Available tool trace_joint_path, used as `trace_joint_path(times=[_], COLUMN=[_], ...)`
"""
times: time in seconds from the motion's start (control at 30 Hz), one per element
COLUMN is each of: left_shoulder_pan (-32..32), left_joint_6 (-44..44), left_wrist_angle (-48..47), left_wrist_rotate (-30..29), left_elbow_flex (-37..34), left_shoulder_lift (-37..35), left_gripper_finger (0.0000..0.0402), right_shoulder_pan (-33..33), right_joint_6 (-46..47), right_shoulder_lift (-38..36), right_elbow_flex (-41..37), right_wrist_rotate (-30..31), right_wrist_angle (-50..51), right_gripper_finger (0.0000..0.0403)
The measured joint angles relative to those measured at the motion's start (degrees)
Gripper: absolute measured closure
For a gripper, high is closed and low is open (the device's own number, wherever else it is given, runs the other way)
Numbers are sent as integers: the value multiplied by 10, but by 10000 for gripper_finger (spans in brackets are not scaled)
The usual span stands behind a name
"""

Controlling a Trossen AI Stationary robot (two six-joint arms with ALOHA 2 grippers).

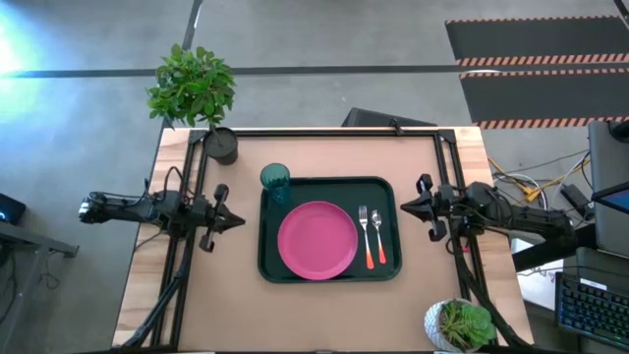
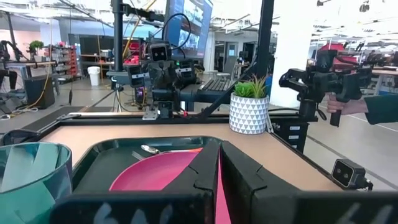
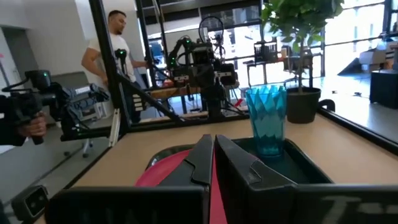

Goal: Pick and place plate/cup/fork/spoon on tray
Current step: Return to Home Position

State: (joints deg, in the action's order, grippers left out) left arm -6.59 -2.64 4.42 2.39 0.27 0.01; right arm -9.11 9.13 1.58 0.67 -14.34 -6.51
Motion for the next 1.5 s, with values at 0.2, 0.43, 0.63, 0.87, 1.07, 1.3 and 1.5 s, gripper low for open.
trace_joint_path(times=[0.2, 0.43, 0.63, 0.87, 1.07, 1.3, 1.5], left_shoulder_pan=[0, 0, 0, 0, 0, 0, 0], left_joint_6=[0, 0, 0, 0, 0, 0, 1], left_wrist_angle=[-1, -4, -4, -6, -7, -7, -4], left_wrist_rotate=[0, 0, 0, 0, 0, 0, 0], left_elbow_flex=[0, 0, 0, 0, 0, 0, 2], left_shoulder_lift=[1, 3, 3, 9, 28, 53, 61], left_gripper_finger=[402, 402, 402, 402, 402, 402, 402], right_shoulder_pan=[55, 100, 100, 100, 100, 100, 100], right_joint_6=[-10, -42, -74, -76, -77, -77, -77], right_shoulder_lift=[1, 19, 19, 19, 19, 19, 19], right_elbow_flex=[0, 0, 0, 0, -1, -1, -1], right_wrist_rotate=[65, 133, 135, 135, 135, 135, 134], right_wrist_angle=[-6, 7, 9, 56, 56, 56, 56], right_gripper_finger=[394, 394, 394, 394, 394, 394, 394])
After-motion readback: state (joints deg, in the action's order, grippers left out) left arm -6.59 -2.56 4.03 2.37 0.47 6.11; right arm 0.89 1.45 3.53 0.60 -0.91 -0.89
